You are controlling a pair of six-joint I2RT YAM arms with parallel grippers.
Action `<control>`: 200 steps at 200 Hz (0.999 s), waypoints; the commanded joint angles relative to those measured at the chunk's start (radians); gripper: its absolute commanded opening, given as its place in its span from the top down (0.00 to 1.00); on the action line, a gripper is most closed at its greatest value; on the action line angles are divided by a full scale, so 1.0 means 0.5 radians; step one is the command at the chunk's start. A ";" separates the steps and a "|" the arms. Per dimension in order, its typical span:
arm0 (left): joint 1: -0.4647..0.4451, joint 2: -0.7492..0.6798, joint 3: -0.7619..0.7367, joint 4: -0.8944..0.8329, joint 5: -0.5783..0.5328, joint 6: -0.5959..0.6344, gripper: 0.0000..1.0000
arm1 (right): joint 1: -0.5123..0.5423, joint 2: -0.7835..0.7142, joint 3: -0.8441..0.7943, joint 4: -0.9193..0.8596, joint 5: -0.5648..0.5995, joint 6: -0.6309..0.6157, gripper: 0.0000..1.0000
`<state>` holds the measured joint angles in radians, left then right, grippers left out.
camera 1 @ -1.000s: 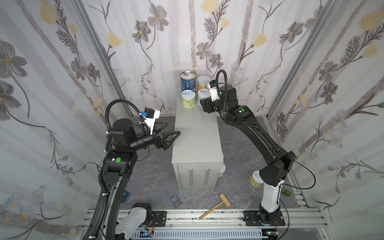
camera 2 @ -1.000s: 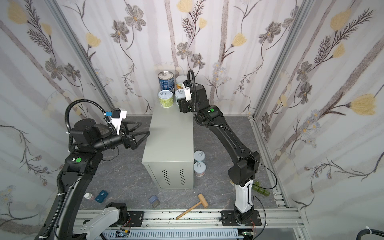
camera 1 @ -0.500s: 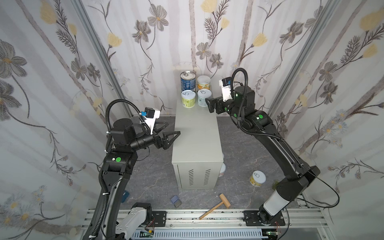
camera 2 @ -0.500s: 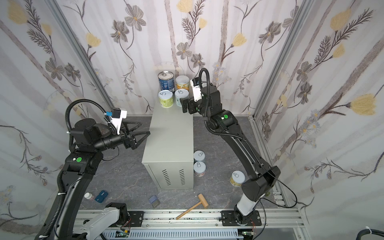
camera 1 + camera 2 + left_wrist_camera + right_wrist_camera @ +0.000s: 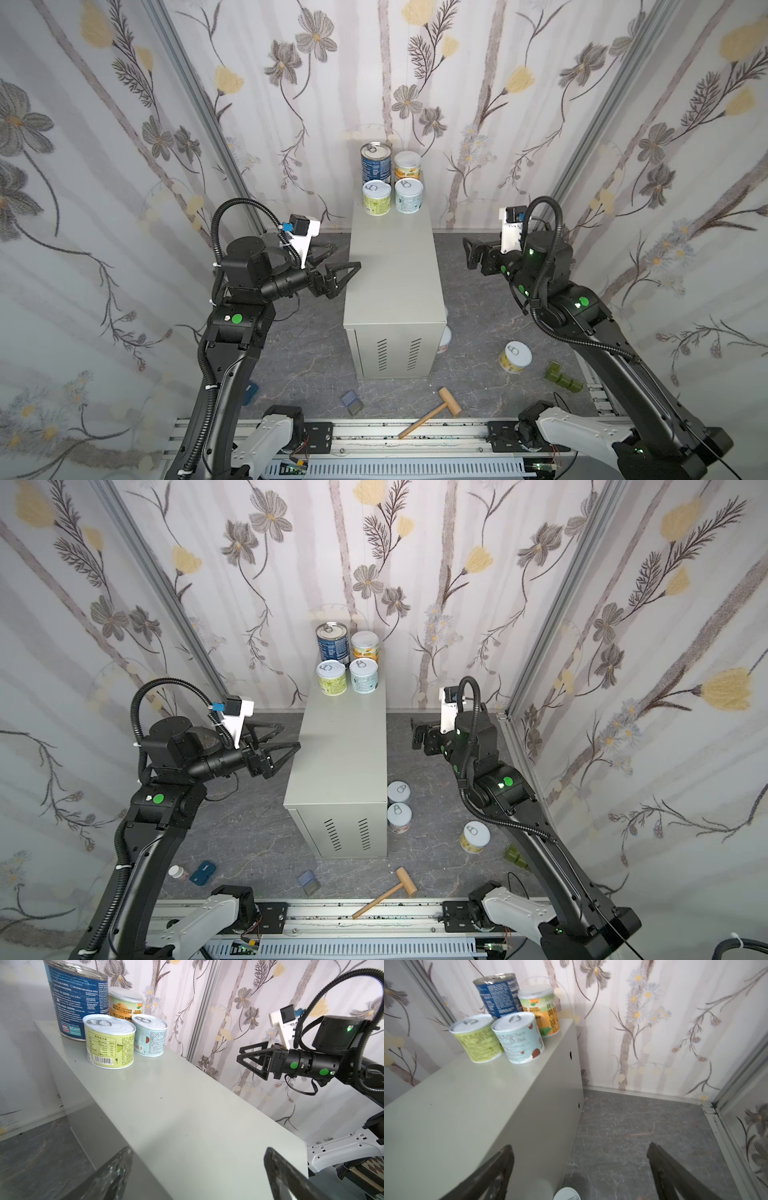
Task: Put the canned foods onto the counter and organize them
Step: 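Open the right gripper and withdraw it from the teal-label can, then lower the right gripper beside the cabinet toward the pink-label can on the floor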
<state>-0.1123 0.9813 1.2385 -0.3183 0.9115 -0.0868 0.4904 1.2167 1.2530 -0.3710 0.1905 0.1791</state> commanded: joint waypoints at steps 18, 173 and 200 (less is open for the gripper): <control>0.001 0.013 0.008 0.104 0.030 -0.048 0.00 | -0.081 -0.185 -0.466 -0.019 0.045 0.264 0.00; 0.001 0.059 -0.011 0.171 -0.003 -0.088 0.00 | 0.297 0.009 -1.496 0.378 -0.232 0.909 0.00; 0.001 0.051 -0.029 0.215 0.006 -0.115 0.00 | 0.335 0.073 -1.532 0.465 -0.266 0.940 0.00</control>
<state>-0.1123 1.0092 1.2308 -0.2733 0.9001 -0.1246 0.6495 1.2312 0.4965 -0.2325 0.0776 0.6102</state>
